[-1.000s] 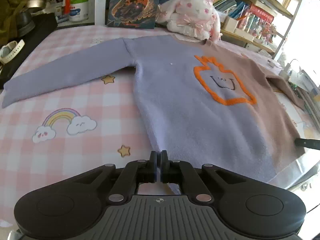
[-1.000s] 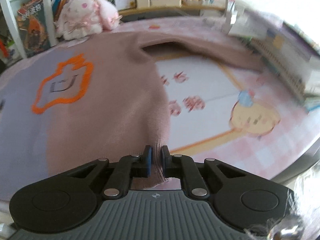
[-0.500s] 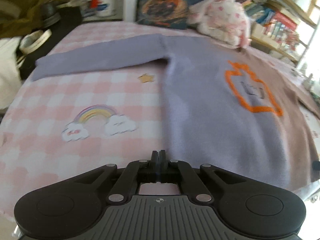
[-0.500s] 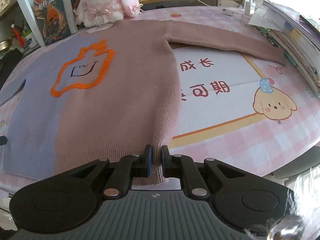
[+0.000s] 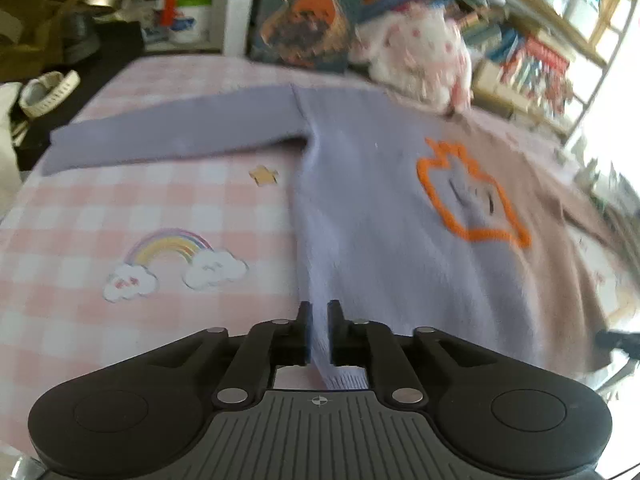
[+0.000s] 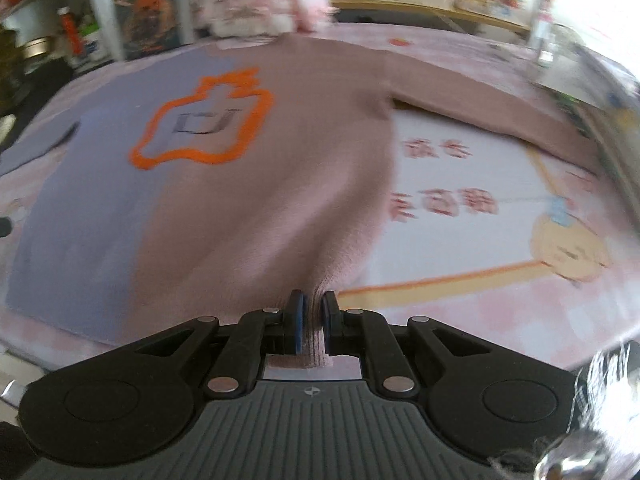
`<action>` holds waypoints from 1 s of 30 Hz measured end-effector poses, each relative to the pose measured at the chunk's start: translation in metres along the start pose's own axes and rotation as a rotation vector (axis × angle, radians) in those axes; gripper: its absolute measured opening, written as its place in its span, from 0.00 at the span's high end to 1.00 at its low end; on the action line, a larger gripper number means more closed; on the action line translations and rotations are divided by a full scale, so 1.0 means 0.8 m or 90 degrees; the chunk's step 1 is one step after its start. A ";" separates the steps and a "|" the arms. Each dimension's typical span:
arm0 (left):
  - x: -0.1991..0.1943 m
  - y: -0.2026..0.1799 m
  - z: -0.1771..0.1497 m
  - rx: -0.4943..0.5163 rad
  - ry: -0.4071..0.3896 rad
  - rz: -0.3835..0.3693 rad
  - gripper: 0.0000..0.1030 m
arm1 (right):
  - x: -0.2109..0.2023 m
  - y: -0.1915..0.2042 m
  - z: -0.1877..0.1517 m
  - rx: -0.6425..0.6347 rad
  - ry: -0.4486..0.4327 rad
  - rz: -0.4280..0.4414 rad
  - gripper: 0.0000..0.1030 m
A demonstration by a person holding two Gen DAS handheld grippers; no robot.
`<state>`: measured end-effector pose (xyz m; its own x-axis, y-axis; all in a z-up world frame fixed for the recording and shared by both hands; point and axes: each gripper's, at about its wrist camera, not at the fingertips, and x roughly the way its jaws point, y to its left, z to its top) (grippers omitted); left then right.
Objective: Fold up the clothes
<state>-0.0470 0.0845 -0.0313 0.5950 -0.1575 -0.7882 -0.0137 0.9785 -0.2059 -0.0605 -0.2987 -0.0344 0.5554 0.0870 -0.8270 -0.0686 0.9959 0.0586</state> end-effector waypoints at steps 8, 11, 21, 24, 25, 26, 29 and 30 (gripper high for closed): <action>0.016 -0.015 0.000 0.026 0.002 0.036 0.71 | -0.009 -0.025 0.000 0.060 -0.011 -0.007 0.71; 0.016 -0.020 -0.004 0.037 -0.006 0.049 0.90 | -0.006 -0.029 0.006 0.082 -0.020 0.000 0.71; 0.001 -0.012 -0.019 -0.008 -0.006 0.041 0.97 | 0.017 -0.026 0.016 0.072 0.002 0.018 0.89; 0.000 -0.009 -0.019 -0.022 -0.006 0.043 0.97 | 0.020 -0.020 0.018 0.055 -0.004 0.016 0.89; -0.001 -0.007 -0.019 -0.026 -0.006 0.044 0.97 | 0.021 -0.018 0.019 0.047 -0.007 0.016 0.89; -0.002 -0.006 -0.021 -0.029 -0.007 0.046 0.97 | 0.022 -0.015 0.020 0.037 -0.009 0.016 0.89; -0.003 -0.006 -0.024 -0.024 -0.008 0.049 0.97 | 0.025 -0.007 0.023 -0.001 -0.017 0.017 0.89; -0.002 -0.008 -0.023 -0.021 -0.008 0.051 0.97 | 0.027 -0.005 0.026 -0.014 -0.019 0.016 0.89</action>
<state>-0.0623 0.0762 -0.0397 0.6015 -0.0773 -0.7951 -0.0878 0.9829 -0.1620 -0.0309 -0.3004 -0.0409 0.5779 0.1133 -0.8082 -0.1008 0.9926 0.0672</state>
